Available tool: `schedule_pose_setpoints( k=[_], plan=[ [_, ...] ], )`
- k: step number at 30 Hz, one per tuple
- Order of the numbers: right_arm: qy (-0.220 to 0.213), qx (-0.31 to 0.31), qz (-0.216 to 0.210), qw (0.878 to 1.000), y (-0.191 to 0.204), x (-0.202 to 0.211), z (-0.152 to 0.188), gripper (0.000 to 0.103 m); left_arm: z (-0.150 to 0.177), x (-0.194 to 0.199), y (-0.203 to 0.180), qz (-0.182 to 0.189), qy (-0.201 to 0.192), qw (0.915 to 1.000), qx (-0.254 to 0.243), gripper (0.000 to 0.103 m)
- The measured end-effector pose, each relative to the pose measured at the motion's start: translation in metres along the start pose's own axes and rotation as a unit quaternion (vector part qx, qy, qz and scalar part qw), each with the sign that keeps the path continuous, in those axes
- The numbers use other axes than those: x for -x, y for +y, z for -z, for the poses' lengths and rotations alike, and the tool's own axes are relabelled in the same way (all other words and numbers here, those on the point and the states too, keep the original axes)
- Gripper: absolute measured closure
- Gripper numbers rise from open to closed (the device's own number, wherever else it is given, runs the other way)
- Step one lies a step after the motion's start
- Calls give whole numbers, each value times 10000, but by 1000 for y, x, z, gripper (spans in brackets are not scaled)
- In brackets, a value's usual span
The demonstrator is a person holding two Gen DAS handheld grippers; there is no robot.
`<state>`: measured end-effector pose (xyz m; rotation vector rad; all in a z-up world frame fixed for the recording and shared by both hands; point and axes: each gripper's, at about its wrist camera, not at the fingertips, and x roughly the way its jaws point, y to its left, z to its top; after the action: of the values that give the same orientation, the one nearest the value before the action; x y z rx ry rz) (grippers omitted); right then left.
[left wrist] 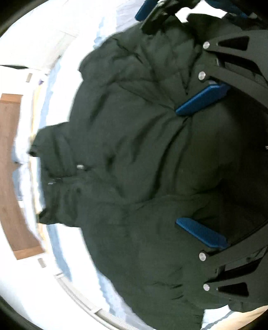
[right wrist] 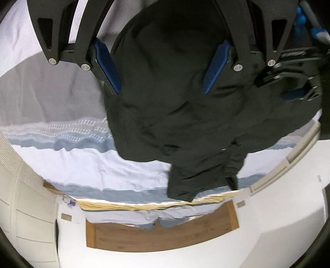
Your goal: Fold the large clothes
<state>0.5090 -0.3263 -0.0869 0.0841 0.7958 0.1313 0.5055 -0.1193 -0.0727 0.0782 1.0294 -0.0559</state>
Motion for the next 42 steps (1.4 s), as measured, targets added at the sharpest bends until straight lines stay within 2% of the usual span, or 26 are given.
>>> schedule_pose_setpoints(
  k=[1,4,7,12,15,19,24,27,35,39,42],
  plan=[
    [111,9,20,9999,2,-2,4,22,-1,0,1,55,46,10000,58,2],
    [459,-73,232,9987,4,-10,15,22,2,22,10,86,-168,9997,156,2],
    [327,-252,163,9990,3,11,18,23,8,58,27,-95,-569,9981,202,2],
    [28,-350,218,9991,6,69,24,23,26,108,67,-203,-846,9955,379,2],
    [-141,-542,264,9981,3,110,33,19,46,141,99,-310,-981,9933,519,2],
    [-329,-789,366,9957,-2,168,55,16,81,183,142,-264,-983,9921,727,2],
    [-208,-869,558,9944,2,212,90,16,128,227,181,-211,-1080,9901,868,2],
    [-192,-1033,526,9931,9,237,116,16,161,251,198,-141,-1214,9887,862,2],
    [-294,-1079,384,9930,47,292,159,16,228,284,238,238,-1319,9851,1079,2],
    [-357,-910,425,9943,70,311,165,16,252,283,273,242,-1302,9814,1387,2],
    [-476,-808,378,9949,89,321,165,16,268,276,315,192,-1252,9761,1765,2]
  ],
)
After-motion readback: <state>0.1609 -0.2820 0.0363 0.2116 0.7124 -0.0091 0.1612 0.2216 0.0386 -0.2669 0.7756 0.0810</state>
